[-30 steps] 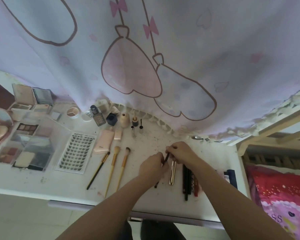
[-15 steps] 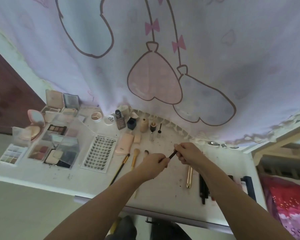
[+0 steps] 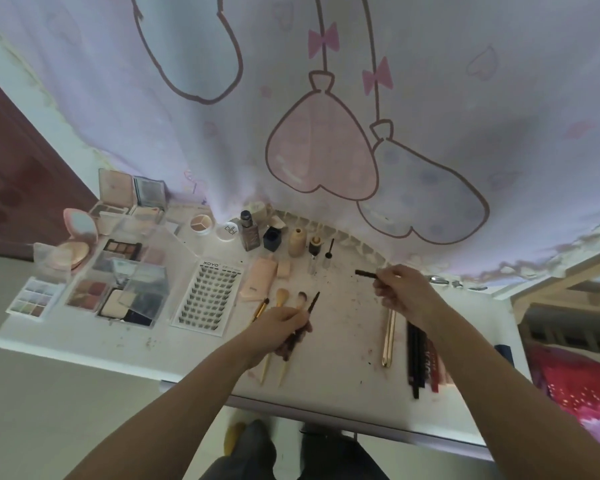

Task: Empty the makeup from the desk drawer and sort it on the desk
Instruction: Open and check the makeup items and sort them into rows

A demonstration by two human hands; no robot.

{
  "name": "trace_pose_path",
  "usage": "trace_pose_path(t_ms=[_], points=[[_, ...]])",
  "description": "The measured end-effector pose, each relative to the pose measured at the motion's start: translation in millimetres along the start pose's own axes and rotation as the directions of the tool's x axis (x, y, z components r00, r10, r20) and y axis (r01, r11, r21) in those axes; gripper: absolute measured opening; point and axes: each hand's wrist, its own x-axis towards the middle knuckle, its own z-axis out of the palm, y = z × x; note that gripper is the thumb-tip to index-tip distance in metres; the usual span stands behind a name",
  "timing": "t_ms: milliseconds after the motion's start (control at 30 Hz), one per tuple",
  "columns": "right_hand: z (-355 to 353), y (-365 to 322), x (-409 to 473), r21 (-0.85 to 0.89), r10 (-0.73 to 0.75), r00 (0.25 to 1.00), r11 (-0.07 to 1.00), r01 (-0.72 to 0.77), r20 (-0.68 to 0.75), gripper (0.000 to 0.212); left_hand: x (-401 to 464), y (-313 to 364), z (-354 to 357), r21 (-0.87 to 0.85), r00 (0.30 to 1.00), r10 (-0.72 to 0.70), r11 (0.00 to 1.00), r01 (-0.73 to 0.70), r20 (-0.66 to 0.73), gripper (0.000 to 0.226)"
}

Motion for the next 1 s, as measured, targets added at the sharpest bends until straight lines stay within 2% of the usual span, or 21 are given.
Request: trace_pose_path(t_ms=[67, 100, 200, 267, 333, 400, 467, 633, 733, 867, 1000], points=[[12.1, 4.5, -4.6, -0.226, 0.042, 0.998, 0.974, -0.031, 0.046, 0.009, 11.8, 9.7, 18.3, 0.215, 0.999, 0.018, 0.977, -0.01, -0.035, 0.022], [19.6, 11.3, -5.5, -0.342, 0.062, 0.997, 0.939, -0.044, 0.042, 0.012, 17.4, 12.4, 27.7, 0.357, 0.998, 0.02, 0.934, 0.003, -0.061, 0.022], [38.5, 41.6, 0.8, -0.554, 0.067, 0.998, 0.83, -0.062, -0.011, 0.016, 30.9, 5.8, 45.0, 0.694, 0.979, 0.059, 0.714, 0.094, -0.194, 0.024], [47.6, 57.6, 5.7, -0.702, 0.029, 0.998, 0.71, -0.061, -0.058, 0.017, 34.4, -0.1, 50.9, 0.787, 0.969, 0.091, 0.604, 0.13, -0.23, 0.024], [54.3, 66.6, 8.3, -0.857, -0.006, 0.999, 0.514, -0.034, -0.043, 0.022, 39.0, -6.4, 51.3, 0.844, 0.966, 0.123, 0.519, 0.134, -0.228, 0.035], [61.1, 70.1, 7.0, -0.937, -0.007, 1.0, 0.35, -0.005, -0.007, 0.022, 43.9, -13.4, 47.1, 0.876, 0.966, 0.153, 0.469, 0.116, -0.21, 0.041], [69.8, 73.3, 8.2, -0.962, -0.009, 1.0, 0.27, 0.027, 0.026, 0.024, 46.7, -18.8, 39.6, 0.894, 0.967, 0.172, 0.437, 0.098, -0.19, 0.04], [97.3, 80.7, 14.1, -0.98, -0.034, 0.998, 0.19, 0.052, 0.046, 0.035, 45.9, -24.5, 21.4, 0.928, 0.958, 0.225, 0.363, 0.086, -0.177, 0.055], [109.5, 84.4, 17.9, -0.987, -0.048, 0.997, 0.148, 0.068, 0.062, 0.039, 46.3, -25.6, 15.7, 0.923, 0.951, 0.241, 0.372, 0.096, -0.195, 0.061], [110.5, 82.1, 16.9, -0.983, -0.036, 0.996, 0.164, 0.086, 0.081, 0.045, 51.8, -34.2, 13.2, 0.911, 0.949, 0.235, 0.4, 0.105, -0.212, 0.058], [76.2, 65.4, 12.0, -0.959, -0.14, 0.989, 0.271, 0.084, 0.048, 0.043, 47.2, -15.8, 22.6, 0.936, 0.935, 0.332, 0.351, 0.005, -0.129, 0.035]])
